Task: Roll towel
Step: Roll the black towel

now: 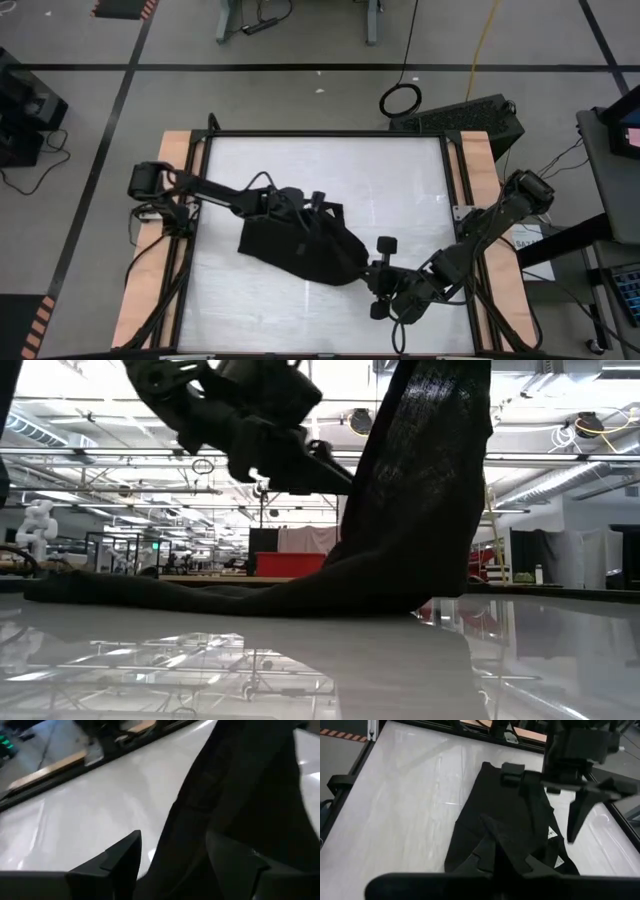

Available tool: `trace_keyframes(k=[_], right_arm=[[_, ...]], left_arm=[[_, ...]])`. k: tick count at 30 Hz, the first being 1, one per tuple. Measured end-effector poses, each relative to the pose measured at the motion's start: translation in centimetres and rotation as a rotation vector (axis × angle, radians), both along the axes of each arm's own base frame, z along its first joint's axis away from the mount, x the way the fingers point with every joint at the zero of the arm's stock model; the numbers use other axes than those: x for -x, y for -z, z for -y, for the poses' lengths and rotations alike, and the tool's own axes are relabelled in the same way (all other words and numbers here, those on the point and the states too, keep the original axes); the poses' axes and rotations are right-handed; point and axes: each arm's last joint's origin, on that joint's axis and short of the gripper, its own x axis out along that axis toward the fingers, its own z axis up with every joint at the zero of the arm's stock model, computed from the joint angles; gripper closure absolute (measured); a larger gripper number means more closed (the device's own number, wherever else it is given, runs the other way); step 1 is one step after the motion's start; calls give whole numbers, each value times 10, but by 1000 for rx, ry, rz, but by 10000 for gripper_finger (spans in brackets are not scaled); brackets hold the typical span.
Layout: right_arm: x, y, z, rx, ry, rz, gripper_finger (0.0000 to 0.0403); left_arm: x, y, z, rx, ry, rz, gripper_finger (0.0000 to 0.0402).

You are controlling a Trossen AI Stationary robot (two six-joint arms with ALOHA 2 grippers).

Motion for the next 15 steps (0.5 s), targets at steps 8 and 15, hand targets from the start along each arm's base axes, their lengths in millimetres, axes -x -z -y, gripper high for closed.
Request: trace_keyframes(k=[8,15], right_arm=[[1,-1,-3,2,-15,10,402],[0,-2,-3,4,-20,14,402]], left_arm=[[-15,19,2,-9,119,-155,200],[-10,35,-15,-13,79,-302,257]])
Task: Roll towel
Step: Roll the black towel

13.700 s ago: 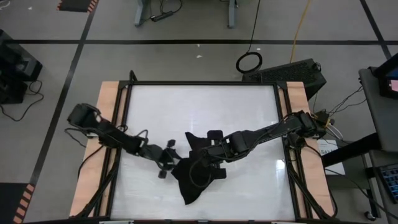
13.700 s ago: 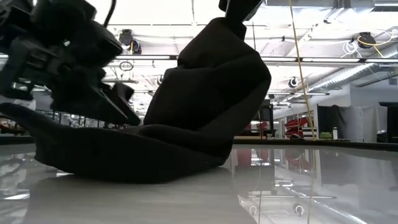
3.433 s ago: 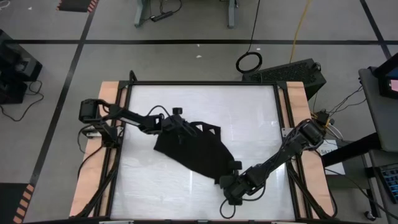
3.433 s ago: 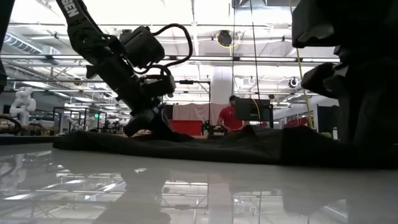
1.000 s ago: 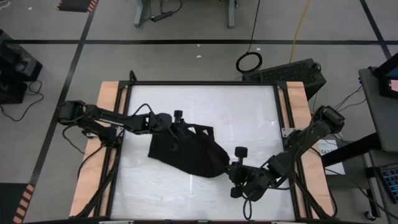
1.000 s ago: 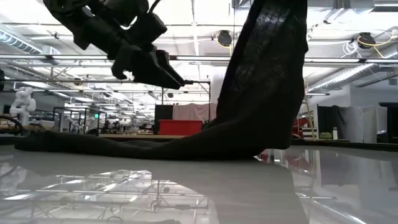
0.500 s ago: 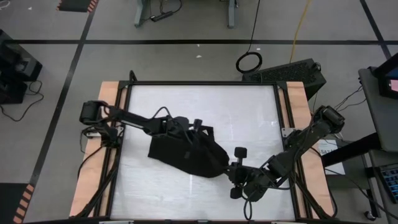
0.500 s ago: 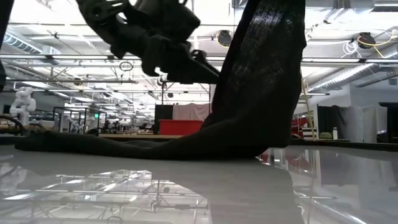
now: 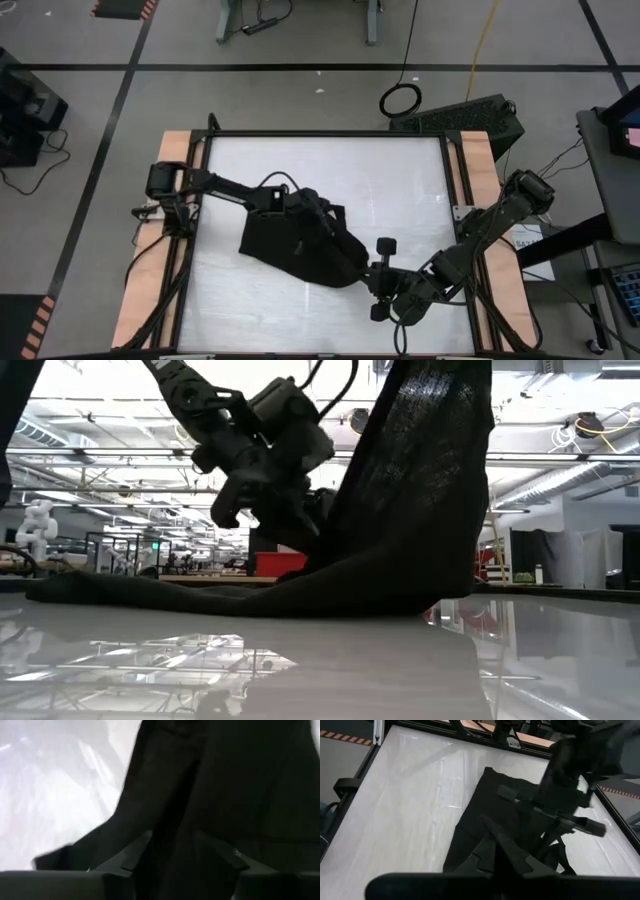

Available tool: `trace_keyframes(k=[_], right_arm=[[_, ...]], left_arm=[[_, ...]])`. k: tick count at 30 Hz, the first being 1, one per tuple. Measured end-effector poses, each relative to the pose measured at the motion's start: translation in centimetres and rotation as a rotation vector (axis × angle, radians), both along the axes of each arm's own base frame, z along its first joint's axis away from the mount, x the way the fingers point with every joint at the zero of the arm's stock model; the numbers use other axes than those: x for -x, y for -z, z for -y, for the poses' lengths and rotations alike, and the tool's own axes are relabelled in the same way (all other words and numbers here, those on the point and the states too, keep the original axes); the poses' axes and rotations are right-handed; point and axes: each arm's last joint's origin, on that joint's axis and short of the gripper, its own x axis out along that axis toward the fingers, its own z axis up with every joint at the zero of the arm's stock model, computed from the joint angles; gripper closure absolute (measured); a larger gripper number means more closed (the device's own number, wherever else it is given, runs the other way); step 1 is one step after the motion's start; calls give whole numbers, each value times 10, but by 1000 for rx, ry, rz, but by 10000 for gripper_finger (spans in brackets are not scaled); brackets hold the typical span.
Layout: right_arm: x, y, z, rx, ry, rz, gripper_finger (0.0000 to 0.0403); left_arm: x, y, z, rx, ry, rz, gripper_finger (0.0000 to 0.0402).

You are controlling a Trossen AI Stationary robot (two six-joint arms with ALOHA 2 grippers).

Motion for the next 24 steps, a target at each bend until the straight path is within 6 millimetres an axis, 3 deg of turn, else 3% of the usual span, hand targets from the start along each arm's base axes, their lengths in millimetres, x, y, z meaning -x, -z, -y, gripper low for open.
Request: trace_keyframes(k=[8,24], right_arm=[[0,0,0,10,-7,-3,402],[0,0,0,12,-9,-5,403]], left_arm=[[14,7,-28,4,-84,-152,283],[33,16,-56,30,-116,-305,284]])
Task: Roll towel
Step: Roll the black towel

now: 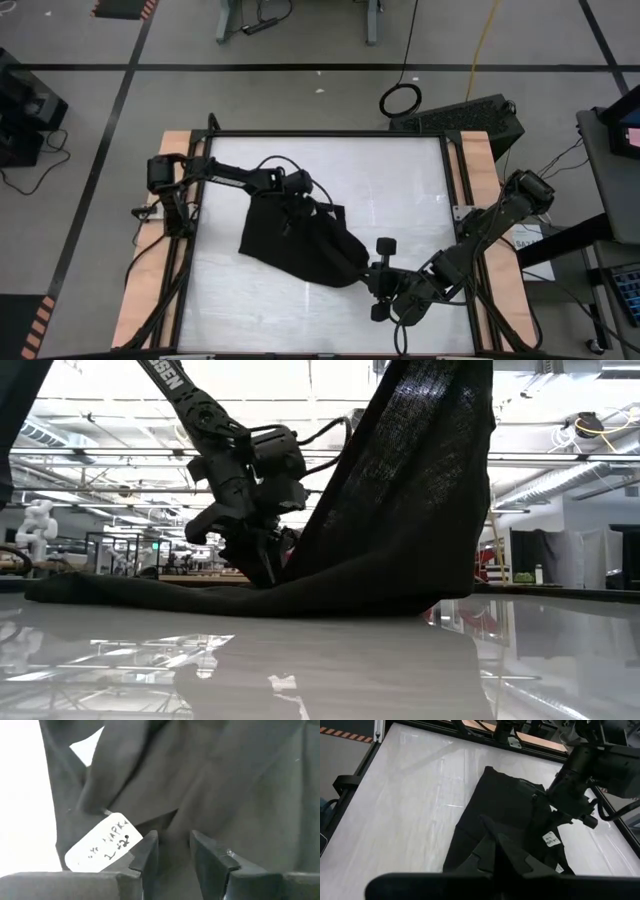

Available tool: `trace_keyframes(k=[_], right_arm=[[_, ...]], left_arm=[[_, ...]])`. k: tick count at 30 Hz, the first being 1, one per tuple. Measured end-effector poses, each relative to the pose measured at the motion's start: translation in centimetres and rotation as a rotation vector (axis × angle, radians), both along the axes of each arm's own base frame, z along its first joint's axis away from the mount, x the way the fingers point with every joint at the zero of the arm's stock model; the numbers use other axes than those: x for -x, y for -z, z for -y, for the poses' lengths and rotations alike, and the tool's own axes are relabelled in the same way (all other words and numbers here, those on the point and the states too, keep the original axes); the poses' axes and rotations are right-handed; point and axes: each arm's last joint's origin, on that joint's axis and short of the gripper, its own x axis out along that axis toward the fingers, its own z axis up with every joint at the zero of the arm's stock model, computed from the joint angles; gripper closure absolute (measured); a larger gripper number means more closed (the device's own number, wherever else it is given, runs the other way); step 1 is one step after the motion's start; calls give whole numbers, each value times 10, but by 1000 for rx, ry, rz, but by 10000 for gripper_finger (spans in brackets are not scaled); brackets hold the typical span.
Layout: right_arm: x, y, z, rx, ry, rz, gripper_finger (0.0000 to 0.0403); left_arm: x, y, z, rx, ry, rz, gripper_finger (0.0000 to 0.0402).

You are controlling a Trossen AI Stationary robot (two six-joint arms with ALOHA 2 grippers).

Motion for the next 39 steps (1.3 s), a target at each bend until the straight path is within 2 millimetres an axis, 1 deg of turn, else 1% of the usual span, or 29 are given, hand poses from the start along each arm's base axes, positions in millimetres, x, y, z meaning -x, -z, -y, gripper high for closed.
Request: trace_keyframes(k=[4,12,15,18,21,25,27,35,39], right_arm=[[0,0,0,0,0,0,403],[0,0,0,2,2,-2,403],[0,0,0,1,0,-2,403],[0,0,-1,-12,-16,-10,403],[1,1,0,-14,-14,-18,403],[1,2,0,-18,-10,-26,403],[1,2,0,-21,-9,-25,403],[1,2,0,-20,-10,-27,403],[1,2,0,-20,-10,-28,403]], left_arm=[[1,0,-5,-40,3,2,284],[0,-1,-9,-229,42,11,284],[1,-6,-10,-279,29,6,284],[5,-17,-12,-316,15,15,284],[7,-34,-13,-338,9,68,284],[15,-44,-20,-355,-2,70,284],[18,-42,-22,-353,-4,39,284],[21,-16,-32,-355,-22,-62,284],[22,-8,-38,-359,-41,-98,284]])
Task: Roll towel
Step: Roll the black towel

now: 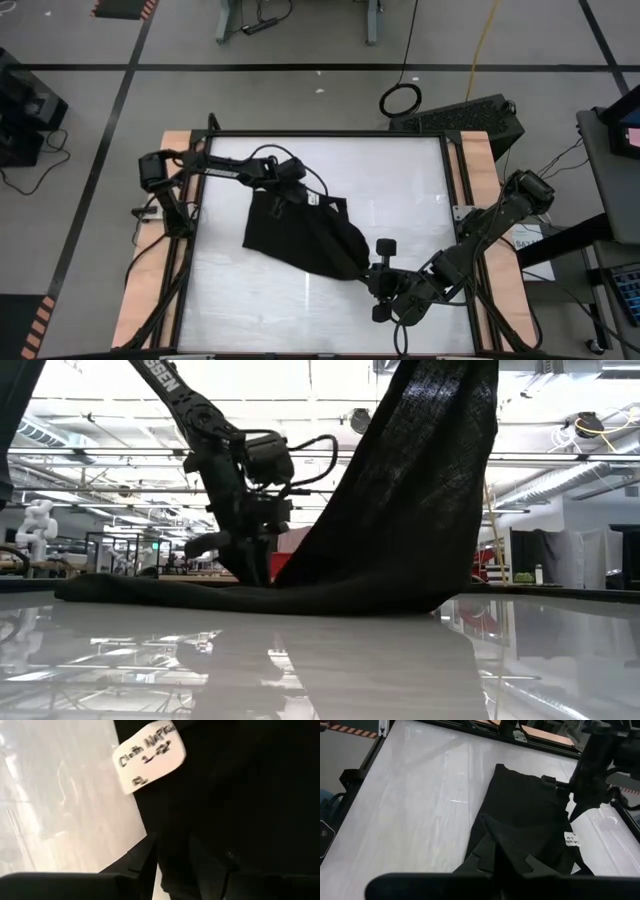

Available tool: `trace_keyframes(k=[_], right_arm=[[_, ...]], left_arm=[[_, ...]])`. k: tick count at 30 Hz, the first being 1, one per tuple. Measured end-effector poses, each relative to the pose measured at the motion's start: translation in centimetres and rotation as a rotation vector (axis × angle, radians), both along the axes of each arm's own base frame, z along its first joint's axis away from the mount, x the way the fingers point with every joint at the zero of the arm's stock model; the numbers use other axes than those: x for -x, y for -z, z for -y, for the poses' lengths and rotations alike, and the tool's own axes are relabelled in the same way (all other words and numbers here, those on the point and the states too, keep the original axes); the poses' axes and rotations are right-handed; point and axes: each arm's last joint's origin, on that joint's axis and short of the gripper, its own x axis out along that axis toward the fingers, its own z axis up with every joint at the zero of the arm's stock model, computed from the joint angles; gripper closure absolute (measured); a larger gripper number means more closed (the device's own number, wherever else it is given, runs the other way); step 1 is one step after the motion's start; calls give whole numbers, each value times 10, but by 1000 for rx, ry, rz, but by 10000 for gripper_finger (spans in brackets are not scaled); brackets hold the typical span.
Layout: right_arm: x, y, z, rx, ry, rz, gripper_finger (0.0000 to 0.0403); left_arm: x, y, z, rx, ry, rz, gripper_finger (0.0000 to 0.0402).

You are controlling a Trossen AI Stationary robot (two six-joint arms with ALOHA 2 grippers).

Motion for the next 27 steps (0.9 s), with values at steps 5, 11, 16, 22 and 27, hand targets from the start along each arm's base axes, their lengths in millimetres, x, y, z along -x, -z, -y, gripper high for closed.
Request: trace_keyframes(k=[5,11,16,22,27], right_arm=[[0,0,0,0,0,0,403],[0,0,0,1,0,0,403],[0,0,0,5,-1,-2,403],[1,2,1,19,2,-20,403],[3,3,3,32,17,-37,403]], left_arm=[[4,1,-5,17,-14,-19,284],[9,2,-8,37,-11,-53,309],[10,2,-8,48,-8,-61,384],[10,0,-9,-8,-32,-83,396],[12,-11,-5,-103,-52,-91,399]])
